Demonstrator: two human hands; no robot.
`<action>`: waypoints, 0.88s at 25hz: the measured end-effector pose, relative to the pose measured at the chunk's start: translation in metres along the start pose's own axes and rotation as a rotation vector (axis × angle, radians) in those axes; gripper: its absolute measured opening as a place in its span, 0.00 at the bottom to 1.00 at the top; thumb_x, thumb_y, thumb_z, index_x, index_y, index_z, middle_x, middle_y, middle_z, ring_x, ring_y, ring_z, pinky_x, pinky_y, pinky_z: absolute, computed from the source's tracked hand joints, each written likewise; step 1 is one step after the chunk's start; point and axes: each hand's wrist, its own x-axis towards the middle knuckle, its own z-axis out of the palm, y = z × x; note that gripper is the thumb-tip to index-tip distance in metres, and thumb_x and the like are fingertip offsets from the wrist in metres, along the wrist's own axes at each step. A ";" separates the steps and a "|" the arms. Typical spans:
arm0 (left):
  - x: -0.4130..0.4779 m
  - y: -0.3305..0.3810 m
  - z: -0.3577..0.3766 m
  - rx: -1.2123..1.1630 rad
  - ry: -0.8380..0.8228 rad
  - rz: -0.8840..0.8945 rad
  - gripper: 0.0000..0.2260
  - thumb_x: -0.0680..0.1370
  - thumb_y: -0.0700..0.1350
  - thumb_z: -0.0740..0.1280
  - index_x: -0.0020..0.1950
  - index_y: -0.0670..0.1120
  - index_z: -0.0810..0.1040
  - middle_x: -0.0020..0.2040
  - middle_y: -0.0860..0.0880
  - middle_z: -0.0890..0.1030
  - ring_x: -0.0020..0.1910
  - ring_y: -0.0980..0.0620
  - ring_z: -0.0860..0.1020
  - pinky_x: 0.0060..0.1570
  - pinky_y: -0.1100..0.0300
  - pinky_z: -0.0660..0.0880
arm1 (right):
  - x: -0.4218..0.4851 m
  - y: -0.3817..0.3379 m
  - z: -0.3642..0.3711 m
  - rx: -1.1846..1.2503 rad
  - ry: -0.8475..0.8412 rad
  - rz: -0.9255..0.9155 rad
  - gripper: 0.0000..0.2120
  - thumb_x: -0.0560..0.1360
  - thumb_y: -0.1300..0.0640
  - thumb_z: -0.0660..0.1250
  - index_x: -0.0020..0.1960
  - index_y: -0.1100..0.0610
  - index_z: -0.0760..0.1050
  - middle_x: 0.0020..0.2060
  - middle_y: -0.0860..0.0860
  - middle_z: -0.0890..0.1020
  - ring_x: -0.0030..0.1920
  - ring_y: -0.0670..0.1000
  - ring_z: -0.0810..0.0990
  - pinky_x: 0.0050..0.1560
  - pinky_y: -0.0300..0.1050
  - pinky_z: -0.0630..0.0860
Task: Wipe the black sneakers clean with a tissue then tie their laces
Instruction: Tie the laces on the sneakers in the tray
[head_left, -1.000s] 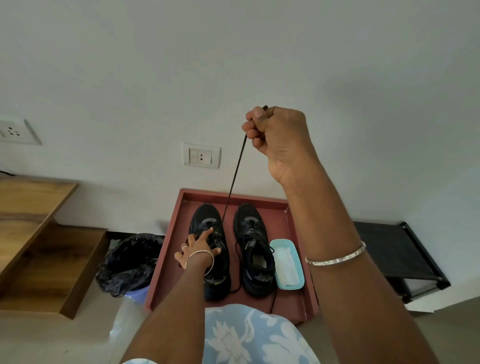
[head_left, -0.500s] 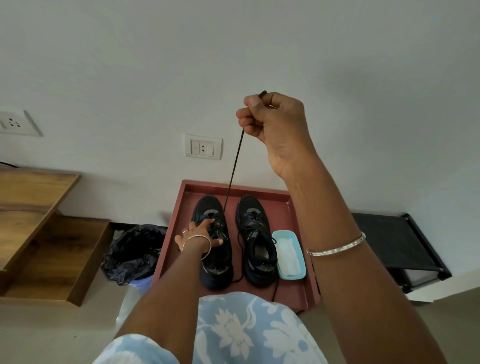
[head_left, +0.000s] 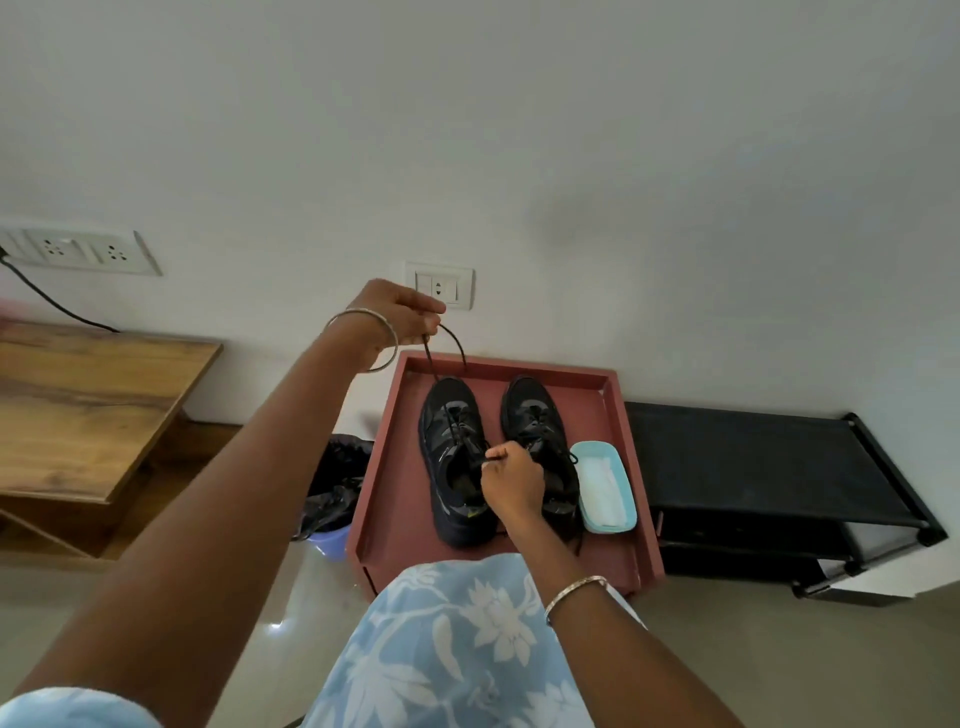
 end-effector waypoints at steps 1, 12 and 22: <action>-0.005 0.007 -0.001 0.166 0.027 0.051 0.14 0.74 0.28 0.69 0.56 0.40 0.85 0.51 0.44 0.85 0.48 0.50 0.83 0.56 0.61 0.79 | -0.002 0.006 0.008 -0.041 -0.027 0.000 0.14 0.78 0.54 0.68 0.62 0.56 0.76 0.58 0.56 0.82 0.60 0.60 0.79 0.57 0.46 0.74; -0.008 0.024 -0.008 1.741 0.014 0.211 0.07 0.80 0.42 0.65 0.56 0.46 0.80 0.57 0.46 0.81 0.59 0.44 0.77 0.47 0.56 0.70 | 0.013 0.013 0.060 -0.281 -0.115 -0.028 0.47 0.73 0.44 0.75 0.79 0.64 0.54 0.76 0.62 0.65 0.76 0.60 0.65 0.72 0.50 0.66; 0.003 0.058 -0.023 -0.423 -0.056 -0.200 0.16 0.85 0.44 0.58 0.36 0.48 0.71 0.24 0.54 0.64 0.23 0.56 0.64 0.31 0.63 0.67 | 0.021 0.033 0.086 -0.268 -0.063 -0.106 0.42 0.80 0.47 0.67 0.81 0.64 0.47 0.80 0.61 0.56 0.80 0.58 0.54 0.79 0.47 0.52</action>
